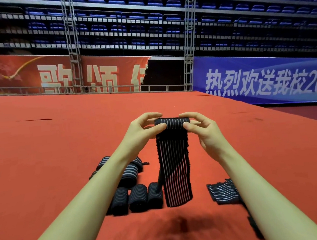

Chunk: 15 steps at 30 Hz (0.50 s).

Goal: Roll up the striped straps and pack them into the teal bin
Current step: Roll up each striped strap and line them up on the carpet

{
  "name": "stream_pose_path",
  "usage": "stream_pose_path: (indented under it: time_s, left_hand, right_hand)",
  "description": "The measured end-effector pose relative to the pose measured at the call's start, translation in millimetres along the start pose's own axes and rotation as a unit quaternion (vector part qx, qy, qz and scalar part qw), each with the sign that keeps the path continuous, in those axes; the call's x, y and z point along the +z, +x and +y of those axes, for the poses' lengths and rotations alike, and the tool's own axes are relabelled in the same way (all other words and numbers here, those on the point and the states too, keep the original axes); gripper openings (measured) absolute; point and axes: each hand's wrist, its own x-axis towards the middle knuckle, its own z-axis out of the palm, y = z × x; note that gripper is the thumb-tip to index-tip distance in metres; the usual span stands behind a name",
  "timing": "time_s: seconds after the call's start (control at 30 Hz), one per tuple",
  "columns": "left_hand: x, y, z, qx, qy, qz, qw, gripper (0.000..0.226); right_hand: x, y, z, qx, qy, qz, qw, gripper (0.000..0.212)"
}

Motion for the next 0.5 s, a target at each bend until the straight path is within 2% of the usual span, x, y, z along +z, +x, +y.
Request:
stream_pose_path:
  time_s: [0.13, 0.3, 0.4, 0.5]
  left_hand:
    - [-3.0, -0.3, -0.3, 0.002, 0.059, -0.03, 0.998, 0.021]
    - [-4.7, -3.1, -0.1, 0.033, 0.022, -0.011, 0.999, 0.035]
    - [-3.5, -3.5, -5.5, 0.051, 0.036, -0.001, 0.998, 0.04]
    - [-0.6, -4.8, -7.6, 0.058, 0.037, 0.004, 0.998, 0.043]
  right_hand:
    - [-0.8, 0.0, 3.2, 0.008, 0.001, 0.005, 1.0, 0.024]
    - [1.9, -0.2, 4.5, 0.029, -0.012, -0.001, 1.0, 0.021]
    - [4.2, -1.7, 5.2, 0.031, -0.016, 0.006, 0.999, 0.026]
    - [3.1, -0.2, 6.8, 0.028, -0.021, 0.019, 0.999, 0.014]
